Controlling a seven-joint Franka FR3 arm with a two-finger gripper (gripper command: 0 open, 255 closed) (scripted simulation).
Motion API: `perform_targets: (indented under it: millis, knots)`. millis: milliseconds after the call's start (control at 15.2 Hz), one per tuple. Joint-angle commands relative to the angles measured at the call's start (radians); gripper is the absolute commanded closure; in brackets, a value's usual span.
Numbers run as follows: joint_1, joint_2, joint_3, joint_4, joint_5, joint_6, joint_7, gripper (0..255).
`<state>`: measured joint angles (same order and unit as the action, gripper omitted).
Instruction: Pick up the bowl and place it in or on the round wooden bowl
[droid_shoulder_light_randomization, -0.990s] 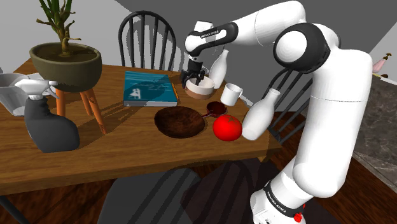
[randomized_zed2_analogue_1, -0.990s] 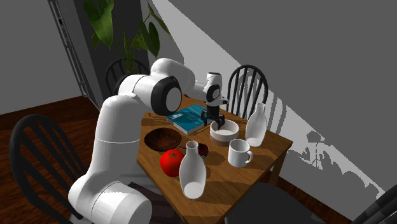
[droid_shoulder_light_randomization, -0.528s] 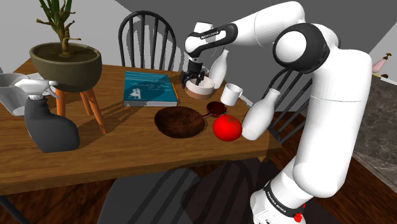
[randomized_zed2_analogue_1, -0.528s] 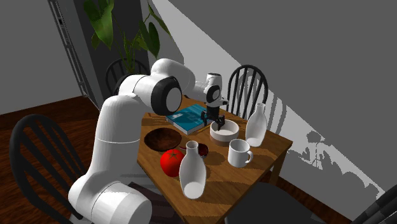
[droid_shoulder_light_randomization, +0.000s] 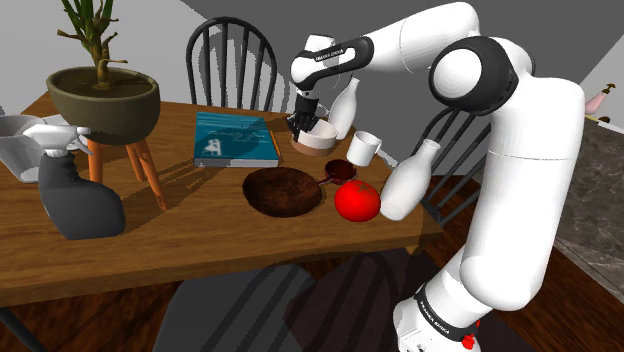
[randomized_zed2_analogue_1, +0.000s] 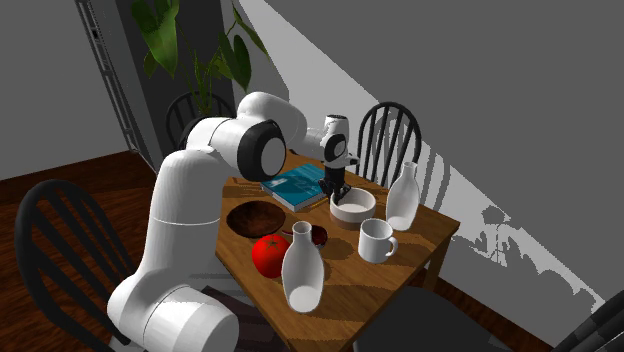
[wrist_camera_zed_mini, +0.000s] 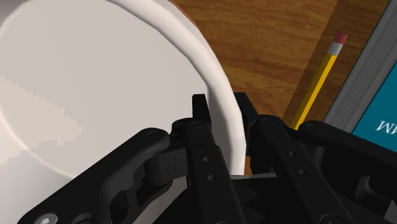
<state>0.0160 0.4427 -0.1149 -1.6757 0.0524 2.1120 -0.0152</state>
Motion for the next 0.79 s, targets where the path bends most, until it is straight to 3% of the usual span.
perform_targets:
  millis: [0,726]
  knots:
    - [0.000,0.000,0.000,0.000,0.000,0.000,0.000,255]
    - [0.001,-0.048,-0.003,0.066,-0.007,-0.114,0.004,255]
